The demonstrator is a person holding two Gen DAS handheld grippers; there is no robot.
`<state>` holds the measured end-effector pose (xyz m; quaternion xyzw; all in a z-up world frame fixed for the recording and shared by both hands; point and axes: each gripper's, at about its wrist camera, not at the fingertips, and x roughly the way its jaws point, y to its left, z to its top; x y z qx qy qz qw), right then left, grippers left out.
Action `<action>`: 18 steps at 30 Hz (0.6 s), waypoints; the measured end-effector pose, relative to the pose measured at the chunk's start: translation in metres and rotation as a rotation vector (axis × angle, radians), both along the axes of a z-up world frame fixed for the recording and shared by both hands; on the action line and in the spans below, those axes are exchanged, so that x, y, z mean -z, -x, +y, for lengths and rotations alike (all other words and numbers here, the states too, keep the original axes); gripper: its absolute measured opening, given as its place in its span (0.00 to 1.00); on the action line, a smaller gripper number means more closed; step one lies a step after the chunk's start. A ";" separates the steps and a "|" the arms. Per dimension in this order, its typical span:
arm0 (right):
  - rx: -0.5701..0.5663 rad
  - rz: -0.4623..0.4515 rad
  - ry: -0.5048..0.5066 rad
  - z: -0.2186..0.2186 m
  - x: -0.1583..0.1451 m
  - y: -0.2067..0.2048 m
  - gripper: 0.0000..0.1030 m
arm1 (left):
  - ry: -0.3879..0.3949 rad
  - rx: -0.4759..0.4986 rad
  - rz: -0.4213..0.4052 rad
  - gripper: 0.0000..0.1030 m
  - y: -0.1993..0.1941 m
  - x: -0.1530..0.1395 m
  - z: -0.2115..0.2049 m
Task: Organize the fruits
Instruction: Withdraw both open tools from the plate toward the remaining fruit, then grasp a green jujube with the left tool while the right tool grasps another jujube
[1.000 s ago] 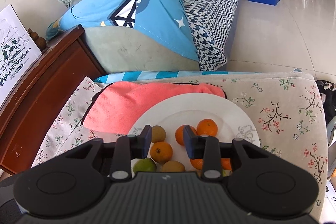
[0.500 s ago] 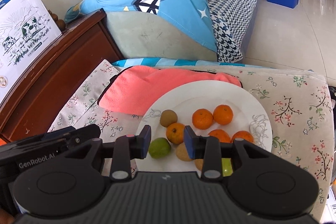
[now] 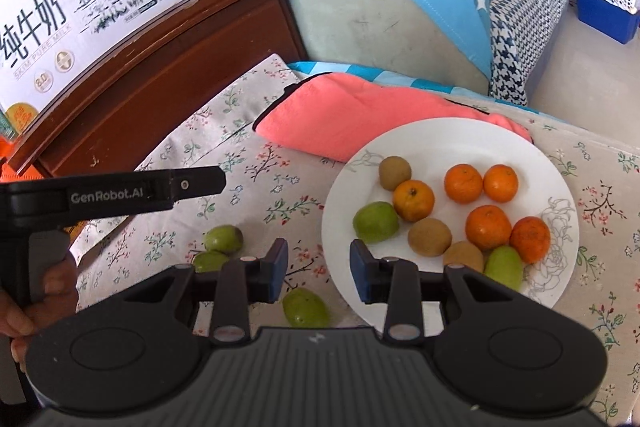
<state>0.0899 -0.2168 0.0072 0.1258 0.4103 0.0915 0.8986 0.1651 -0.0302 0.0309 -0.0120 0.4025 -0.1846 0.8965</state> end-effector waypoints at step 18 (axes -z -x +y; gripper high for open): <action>-0.131 0.013 0.094 0.027 0.018 0.012 0.35 | -0.053 -0.002 0.092 0.62 -0.001 0.030 0.002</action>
